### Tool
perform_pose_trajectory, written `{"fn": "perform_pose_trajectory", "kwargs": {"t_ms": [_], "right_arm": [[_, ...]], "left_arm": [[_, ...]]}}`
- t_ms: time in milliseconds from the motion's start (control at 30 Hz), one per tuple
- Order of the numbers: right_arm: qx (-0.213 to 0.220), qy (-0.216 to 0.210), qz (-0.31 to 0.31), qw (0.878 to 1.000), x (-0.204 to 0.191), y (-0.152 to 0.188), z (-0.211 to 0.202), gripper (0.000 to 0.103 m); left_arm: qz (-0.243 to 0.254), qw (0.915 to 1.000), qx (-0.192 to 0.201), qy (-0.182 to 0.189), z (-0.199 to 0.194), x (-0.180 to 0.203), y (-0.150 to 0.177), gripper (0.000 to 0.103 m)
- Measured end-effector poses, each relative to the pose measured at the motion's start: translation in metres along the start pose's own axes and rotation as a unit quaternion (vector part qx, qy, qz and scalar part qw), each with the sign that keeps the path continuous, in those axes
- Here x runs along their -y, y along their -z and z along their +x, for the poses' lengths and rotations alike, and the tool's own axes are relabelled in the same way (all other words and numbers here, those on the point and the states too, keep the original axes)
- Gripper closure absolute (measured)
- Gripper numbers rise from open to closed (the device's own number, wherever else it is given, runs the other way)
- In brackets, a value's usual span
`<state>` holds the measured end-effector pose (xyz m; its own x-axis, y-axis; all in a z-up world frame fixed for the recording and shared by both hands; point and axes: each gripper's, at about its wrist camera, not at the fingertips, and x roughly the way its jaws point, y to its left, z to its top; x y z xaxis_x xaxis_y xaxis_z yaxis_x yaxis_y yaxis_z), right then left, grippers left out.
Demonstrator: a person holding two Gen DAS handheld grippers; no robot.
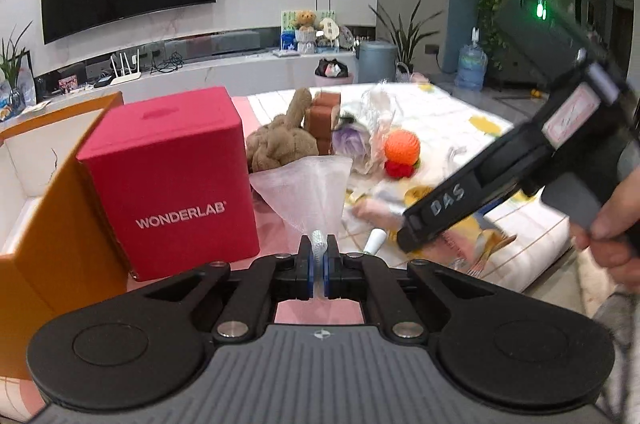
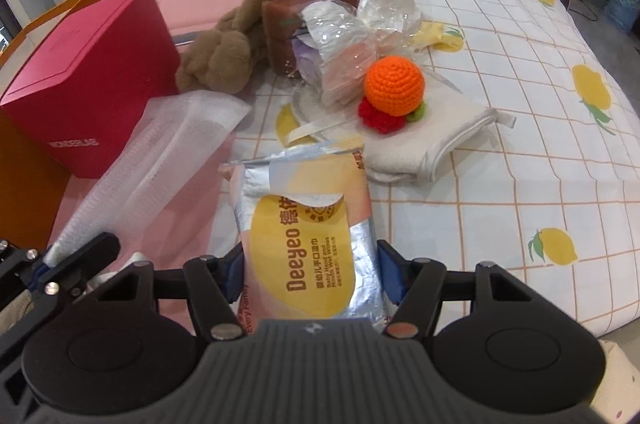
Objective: Organize soft objects
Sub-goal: 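Lift the Deeyeo wipes pack with the right tool and carry it to the orange-rimmed box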
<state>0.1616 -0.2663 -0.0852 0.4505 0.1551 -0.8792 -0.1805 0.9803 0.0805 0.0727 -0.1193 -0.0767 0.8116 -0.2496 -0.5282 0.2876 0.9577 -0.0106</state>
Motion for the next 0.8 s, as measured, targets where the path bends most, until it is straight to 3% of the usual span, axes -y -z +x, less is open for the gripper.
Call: {"fn": "perform_pose_trajectory", "kwargs": {"t_ms": [133, 300, 600, 800], "right_arm": [[0.013, 0.000, -0.004, 1.000, -0.006, 0.001, -0.010, 0.041], [0.037, -0.009, -0.005, 0.999, -0.015, 0.003, -0.028, 0.042], [0.090, -0.017, 0.023, 0.996, -0.035, 0.009, -0.077, 0.043], [0.152, -0.037, 0.037, 0.987, -0.073, 0.005, -0.122, 0.043]], "left_arm": [[0.007, 1.0000, 0.004, 0.003, -0.015, 0.002, -0.009, 0.099], [0.017, 0.9991, 0.039, -0.004, -0.038, 0.004, -0.020, 0.099], [-0.038, 0.9975, 0.004, -0.059, -0.054, -0.029, -0.048, 0.099], [-0.095, 0.9922, 0.018, -0.078, -0.078, -0.074, -0.064, 0.099]]}}
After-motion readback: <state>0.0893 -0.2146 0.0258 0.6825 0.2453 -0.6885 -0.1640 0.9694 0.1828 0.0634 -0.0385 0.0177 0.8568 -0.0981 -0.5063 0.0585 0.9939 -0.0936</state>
